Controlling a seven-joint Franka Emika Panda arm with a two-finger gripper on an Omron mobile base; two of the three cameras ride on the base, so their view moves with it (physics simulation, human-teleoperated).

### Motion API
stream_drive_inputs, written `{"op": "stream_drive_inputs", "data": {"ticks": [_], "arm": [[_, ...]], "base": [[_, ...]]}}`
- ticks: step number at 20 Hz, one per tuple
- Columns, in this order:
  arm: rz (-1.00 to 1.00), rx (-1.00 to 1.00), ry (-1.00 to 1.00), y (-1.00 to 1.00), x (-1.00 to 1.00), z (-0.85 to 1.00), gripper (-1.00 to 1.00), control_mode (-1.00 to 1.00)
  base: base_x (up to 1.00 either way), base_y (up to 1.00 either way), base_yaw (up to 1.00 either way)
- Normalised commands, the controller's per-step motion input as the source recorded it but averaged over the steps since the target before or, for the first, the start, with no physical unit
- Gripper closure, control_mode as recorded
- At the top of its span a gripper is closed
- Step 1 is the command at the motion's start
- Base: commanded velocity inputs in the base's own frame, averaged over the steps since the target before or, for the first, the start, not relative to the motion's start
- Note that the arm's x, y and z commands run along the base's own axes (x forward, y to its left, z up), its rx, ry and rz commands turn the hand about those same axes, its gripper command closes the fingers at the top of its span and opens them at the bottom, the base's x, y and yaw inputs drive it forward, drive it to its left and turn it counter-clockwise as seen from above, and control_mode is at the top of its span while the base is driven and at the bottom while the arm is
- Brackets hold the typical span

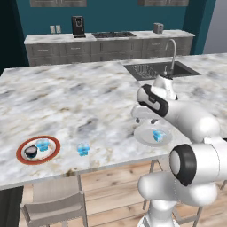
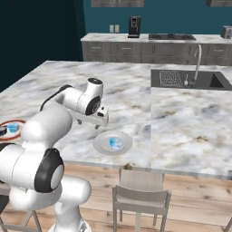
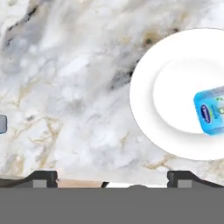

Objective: Place two yogurt containers on each plate.

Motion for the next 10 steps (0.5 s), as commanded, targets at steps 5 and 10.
{"op": "stream_drive_inputs", "data": {"ticks": [5,10], "arm": [[0.46,-0.11,0.0,0.96,-0.24,0.12,-1.0,-1.0],[0.35,-0.08,0.01,0.88,-0.15,0.0,-1.0,-1.0]], "base": [[0.0,0.0,0.0],[0.0,0.0,0.0]]}}
